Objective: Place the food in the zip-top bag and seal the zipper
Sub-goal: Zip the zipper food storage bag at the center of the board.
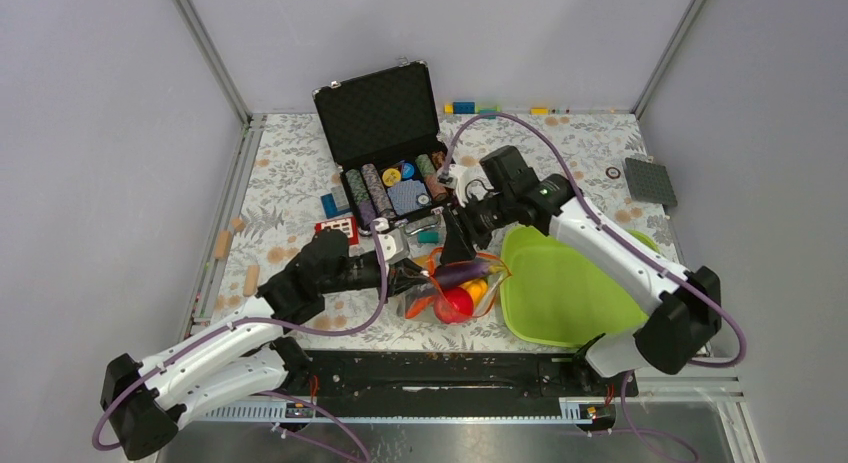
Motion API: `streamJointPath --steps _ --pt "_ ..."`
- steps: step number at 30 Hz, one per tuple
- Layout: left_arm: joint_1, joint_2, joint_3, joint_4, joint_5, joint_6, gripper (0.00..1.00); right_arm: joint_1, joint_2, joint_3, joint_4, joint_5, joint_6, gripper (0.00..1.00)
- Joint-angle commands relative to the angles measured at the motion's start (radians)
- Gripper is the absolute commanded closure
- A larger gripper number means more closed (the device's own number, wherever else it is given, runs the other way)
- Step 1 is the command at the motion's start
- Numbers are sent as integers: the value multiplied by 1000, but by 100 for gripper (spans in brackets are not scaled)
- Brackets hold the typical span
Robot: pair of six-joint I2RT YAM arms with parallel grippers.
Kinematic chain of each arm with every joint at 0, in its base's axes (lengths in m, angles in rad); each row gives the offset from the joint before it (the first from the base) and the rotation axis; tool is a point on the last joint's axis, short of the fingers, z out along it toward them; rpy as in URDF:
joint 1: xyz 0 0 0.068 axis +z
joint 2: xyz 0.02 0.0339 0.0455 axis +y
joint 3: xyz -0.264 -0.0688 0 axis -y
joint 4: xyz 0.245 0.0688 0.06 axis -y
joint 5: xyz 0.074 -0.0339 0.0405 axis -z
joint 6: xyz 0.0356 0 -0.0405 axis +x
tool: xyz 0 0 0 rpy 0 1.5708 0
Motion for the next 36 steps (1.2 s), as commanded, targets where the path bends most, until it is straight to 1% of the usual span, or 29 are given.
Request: streamJointPath --steps 1,5,7,8,10,13,15,16,18,22,25,26,28,30,32,36 --pt "-4 -61 -8 114 -12 -40 100 -2 -138 -29 39 63 -171 42" --pt "-4 -90 -35 152 -15 -89 100 -2 -287 -139 151 130 -273 34" --pt "-4 -93 -39 152 -3 -94 100 5 -366 -223 245 95 -337 32" --pt "-5 -92 -39 149 7 -96 100 15 -404 -266 319 83 -359 30" --pt "-4 -88 -36 138 32 -96 100 48 -478 -344 406 71 -426 26" --pt "-4 -82 -28 124 69 -98 100 112 -513 -381 431 49 -547 24" --pt "-5 -80 -28 124 68 -108 100 146 -503 -372 389 34 -611 24" --pt "-5 -79 -27 125 56 -111 100 159 -493 -350 364 31 -615 25" --pt "-3 -78 -27 125 23 -125 100 199 -482 -329 338 41 -562 28" --pt "-4 -77 -17 121 -6 -151 100 311 -482 -401 470 165 -389 31" --pt "-4 -79 -16 126 -11 -164 100 330 -456 -413 480 205 -244 38" --pt "-4 -79 -17 126 -10 -167 100 335 -450 -415 469 244 -220 41" --pt "-4 -81 -18 121 -1 -170 100 343 -439 -415 440 322 -209 42" --pt "-5 -86 -21 122 -1 -174 100 346 -431 -415 416 367 -200 43" --pt "-4 -88 -23 122 -5 -176 100 347 -422 -412 400 366 -183 48" --pt "-5 -87 -21 125 -1 -176 100 349 -416 -433 442 271 -139 60"
